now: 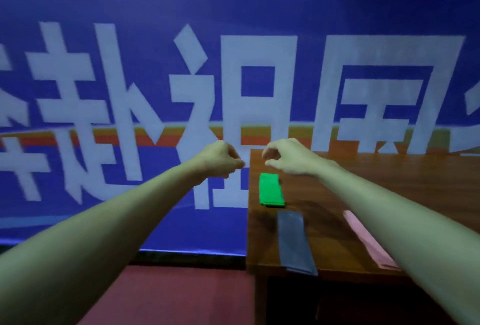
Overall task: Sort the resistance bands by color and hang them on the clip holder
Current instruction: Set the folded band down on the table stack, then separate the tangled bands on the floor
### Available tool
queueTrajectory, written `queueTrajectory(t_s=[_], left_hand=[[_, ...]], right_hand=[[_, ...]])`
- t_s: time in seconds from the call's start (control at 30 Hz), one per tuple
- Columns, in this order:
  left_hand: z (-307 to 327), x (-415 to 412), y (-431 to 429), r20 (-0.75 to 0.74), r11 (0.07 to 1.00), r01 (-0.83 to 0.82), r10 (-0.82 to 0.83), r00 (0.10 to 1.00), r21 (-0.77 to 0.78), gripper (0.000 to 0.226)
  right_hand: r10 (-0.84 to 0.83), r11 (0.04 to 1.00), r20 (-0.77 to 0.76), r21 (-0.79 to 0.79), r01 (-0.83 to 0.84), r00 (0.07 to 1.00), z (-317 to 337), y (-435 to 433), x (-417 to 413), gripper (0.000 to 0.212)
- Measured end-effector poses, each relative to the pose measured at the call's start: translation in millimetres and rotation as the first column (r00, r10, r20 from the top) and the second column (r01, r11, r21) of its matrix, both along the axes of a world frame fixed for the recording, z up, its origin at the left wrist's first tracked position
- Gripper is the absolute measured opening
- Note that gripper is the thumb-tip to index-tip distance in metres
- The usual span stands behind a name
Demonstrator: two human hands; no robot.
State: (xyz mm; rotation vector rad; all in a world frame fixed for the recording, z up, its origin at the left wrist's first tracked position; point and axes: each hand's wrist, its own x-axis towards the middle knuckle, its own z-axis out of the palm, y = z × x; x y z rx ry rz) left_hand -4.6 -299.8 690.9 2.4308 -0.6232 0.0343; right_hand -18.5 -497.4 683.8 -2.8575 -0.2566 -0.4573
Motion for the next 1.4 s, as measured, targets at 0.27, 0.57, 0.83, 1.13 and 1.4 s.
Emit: queueTrajectory(t_s=[0.27,0.57,0.83,1.13,1.4], left_hand=[[-35,-10,178,-0.080,0.980,-0.184,0.177,0.981,-0.080,0.014],[-163,-8,302,-0.323,0.900,-0.371,0.290,0.901,-0.228,0.010],[-328,8,342,-0.604,0.843,-0.486,0.268,0.751,-0.230,0.008],[-522,30,357,-0.810,0.749,-0.660,0.357,0.465,-0.049,0.016],[-672,22,336,-0.868,0.742,-0.614,0.463,0.179,0.269,0.027]], right_hand=[[0.152,0.959,-0.193,-0.207,-0.192,0.969,-18,161,20,0.033],[0.218,0.901,-0.490,-0.231,-0.367,0.844,-141,282,66,0.039],[0.294,0.913,-0.693,-0.001,-0.409,0.659,-323,332,100,0.029],[0.214,0.974,-0.826,0.139,-0.180,0.521,-532,339,115,0.017],[0.130,0.987,-0.922,0.155,0.041,0.364,-689,344,77,0.013]])
